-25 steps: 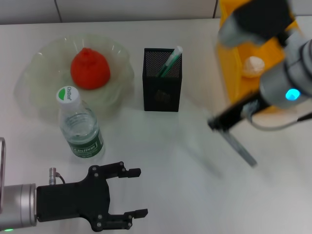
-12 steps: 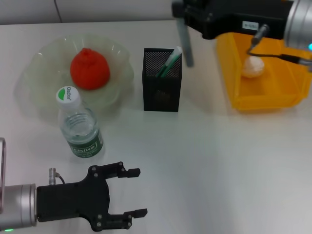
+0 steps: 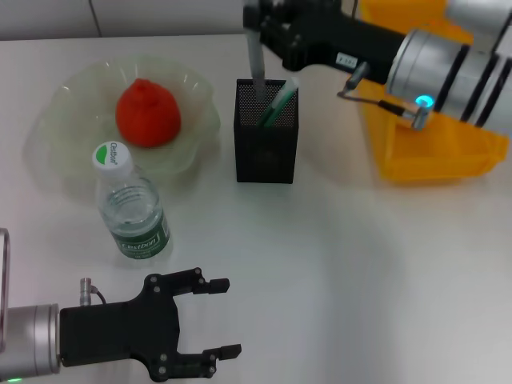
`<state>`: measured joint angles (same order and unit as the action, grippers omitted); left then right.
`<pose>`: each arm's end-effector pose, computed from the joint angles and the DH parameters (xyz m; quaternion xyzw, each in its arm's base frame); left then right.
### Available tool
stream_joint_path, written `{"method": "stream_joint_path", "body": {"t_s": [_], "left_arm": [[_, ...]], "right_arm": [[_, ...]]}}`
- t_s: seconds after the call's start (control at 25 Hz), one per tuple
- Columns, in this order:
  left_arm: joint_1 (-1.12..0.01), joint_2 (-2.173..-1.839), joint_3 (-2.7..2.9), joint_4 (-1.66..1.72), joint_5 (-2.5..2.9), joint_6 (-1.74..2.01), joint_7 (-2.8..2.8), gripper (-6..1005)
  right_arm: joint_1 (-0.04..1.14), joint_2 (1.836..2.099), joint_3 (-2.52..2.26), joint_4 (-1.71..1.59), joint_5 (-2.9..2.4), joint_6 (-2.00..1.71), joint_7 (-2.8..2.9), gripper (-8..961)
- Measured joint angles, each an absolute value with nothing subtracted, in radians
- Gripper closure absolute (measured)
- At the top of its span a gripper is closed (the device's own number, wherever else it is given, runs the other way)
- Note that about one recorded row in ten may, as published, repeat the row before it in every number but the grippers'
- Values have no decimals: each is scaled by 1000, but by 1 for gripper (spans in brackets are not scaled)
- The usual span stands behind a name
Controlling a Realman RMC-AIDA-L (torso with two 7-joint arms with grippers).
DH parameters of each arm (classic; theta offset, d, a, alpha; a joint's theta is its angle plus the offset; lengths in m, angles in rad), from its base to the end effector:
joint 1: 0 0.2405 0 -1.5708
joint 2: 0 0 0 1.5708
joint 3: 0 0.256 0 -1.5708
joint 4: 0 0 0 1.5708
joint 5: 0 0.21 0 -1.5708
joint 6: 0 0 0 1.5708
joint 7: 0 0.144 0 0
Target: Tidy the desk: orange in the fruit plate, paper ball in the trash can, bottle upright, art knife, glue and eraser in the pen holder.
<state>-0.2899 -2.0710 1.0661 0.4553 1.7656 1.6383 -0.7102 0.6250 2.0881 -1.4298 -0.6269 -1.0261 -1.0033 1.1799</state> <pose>-0.2989 0.2179 -0.0559 -0.9613 -0.0263 -0.2636 0.0752 0.1539 0.3971 -0.0455 -0.8885 0.1557 0.3617 0.2355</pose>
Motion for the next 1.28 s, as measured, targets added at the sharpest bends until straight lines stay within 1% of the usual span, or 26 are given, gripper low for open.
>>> {"method": "stream_joint_path", "body": {"t_s": [0.12,0.24,0.6,0.72,0.76,0.88,1.04,1.08,1.2,1.28], "left_arm": [[-290,-2072,1066,455,1766,1638,-710,227],[-290,-2073,1066,456,1766,1640,-710,227],[-290,-2072,1066,455,1766,1643,-710,227],[-290,-2072,1066,454,1766,1645,-710,227],[-290,-2072,1066,454,1766,1645,-710,227],[-290,-2070,1065,455,1765,1648,-710,227],[-290,-2070,1064,458,1765,1657,-710,227],[-290,-2069,1062,459,1766,1663,-710,227],[-286,-2067,1057,465,1766,1685,-710,227],[-282,-2065,1053,470,1766,1693,-710,227]], "right_arm": [[668,2091,-1430,-551,-1023,-997,1156,811],[680,2091,-1430,-515,-1021,-995,1149,785],[639,2093,-1430,-518,-1018,-1009,1119,705],[613,2090,-1430,-530,-1018,-1066,1098,679],[597,2087,-1429,-544,-1019,-1099,1095,652],[508,2082,-1429,-624,-1025,-1202,1099,569],[323,2079,-1409,-768,-1028,-1370,1098,459],[267,2079,-1387,-800,-1036,-1428,1087,421],[151,2078,-1273,-829,-1091,-1584,1053,306],[108,2078,-1176,-812,-1161,-1673,1036,229]]}}
